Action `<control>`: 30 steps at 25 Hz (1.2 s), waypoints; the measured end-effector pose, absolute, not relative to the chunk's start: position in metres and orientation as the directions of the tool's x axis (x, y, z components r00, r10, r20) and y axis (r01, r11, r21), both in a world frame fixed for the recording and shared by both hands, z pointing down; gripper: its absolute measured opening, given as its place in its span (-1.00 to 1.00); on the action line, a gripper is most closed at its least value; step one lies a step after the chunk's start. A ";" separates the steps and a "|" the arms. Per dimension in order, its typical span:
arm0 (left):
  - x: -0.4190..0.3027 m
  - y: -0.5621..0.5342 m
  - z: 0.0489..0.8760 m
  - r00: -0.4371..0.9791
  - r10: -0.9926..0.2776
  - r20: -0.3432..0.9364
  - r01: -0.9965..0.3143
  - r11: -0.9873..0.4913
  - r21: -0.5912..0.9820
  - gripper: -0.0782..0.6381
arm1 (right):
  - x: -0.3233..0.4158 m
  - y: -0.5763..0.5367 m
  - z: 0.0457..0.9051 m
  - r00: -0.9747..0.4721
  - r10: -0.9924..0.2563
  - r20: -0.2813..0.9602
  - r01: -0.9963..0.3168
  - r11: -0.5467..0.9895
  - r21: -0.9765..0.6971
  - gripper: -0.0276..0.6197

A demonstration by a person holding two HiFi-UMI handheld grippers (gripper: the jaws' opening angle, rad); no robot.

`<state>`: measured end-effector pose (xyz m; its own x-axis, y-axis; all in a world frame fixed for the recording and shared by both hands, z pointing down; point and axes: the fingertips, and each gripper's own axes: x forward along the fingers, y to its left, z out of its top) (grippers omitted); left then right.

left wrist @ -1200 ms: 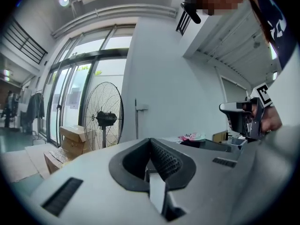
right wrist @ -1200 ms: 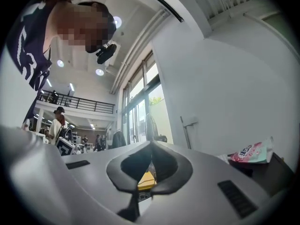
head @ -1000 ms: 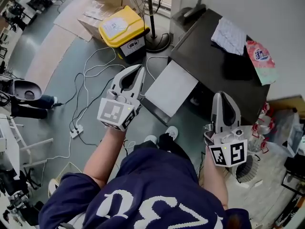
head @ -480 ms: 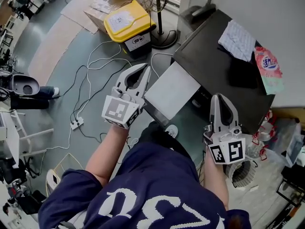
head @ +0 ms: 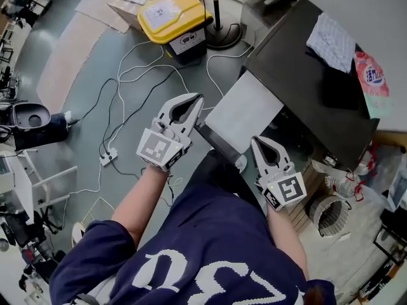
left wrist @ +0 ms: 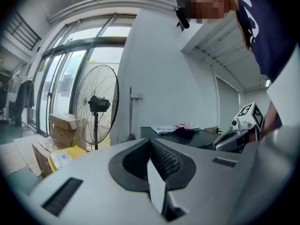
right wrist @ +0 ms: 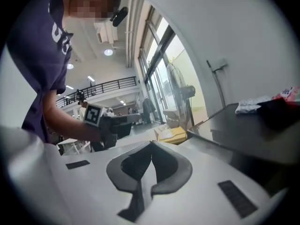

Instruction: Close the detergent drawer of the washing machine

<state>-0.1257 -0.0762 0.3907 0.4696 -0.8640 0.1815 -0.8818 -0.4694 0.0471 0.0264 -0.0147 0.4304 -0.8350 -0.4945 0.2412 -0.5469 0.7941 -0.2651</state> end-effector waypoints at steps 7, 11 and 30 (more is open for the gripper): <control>-0.145 -0.045 0.446 0.561 -0.793 0.235 -0.827 -0.552 0.112 -0.73 | 0.004 0.025 0.491 -0.860 -0.369 0.353 -0.480 0.820 -0.312 -0.86; -0.151 -0.025 0.476 0.612 -0.726 0.313 -0.783 -0.612 0.113 -0.72 | 0.004 0.047 0.508 -0.860 -0.336 0.385 -0.469 0.818 -0.333 -0.86; -0.148 0.004 0.536 0.739 -0.496 0.456 -0.635 -0.738 0.227 -0.38 | -0.001 0.087 0.545 -0.824 -0.235 0.515 -0.449 0.825 -0.342 -0.53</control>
